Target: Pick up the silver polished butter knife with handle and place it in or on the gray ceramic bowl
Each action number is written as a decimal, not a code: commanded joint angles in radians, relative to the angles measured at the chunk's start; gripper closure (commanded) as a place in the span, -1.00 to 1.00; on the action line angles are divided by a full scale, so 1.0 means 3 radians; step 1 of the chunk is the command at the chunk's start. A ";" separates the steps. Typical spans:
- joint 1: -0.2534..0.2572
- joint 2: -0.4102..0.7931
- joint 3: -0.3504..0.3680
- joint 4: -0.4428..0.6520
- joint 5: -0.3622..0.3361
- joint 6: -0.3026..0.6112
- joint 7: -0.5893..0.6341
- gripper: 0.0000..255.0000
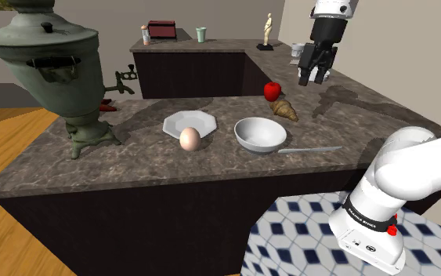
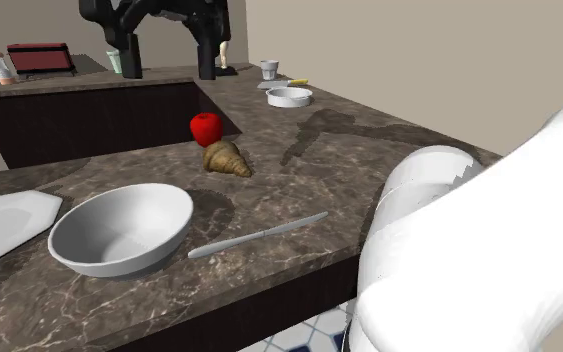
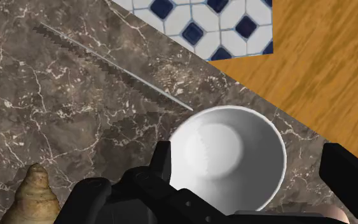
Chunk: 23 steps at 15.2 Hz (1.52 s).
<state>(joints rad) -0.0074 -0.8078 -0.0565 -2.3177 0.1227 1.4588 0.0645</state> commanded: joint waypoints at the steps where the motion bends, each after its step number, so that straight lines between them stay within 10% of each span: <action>1: 0.0000 0.0000 0.0000 0.0000 0.0000 0.0000 0.0000 -1.00; 19: 0.0467 -0.0605 -0.1097 -0.2084 -0.1476 0.1692 -0.3096 -1.00; 23: 0.0441 -0.0508 -0.1162 -0.2223 -0.1545 0.1923 -0.3091 -1.00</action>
<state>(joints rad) 0.1287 -0.9668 -0.3969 -2.9721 -0.3316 2.0156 -0.8572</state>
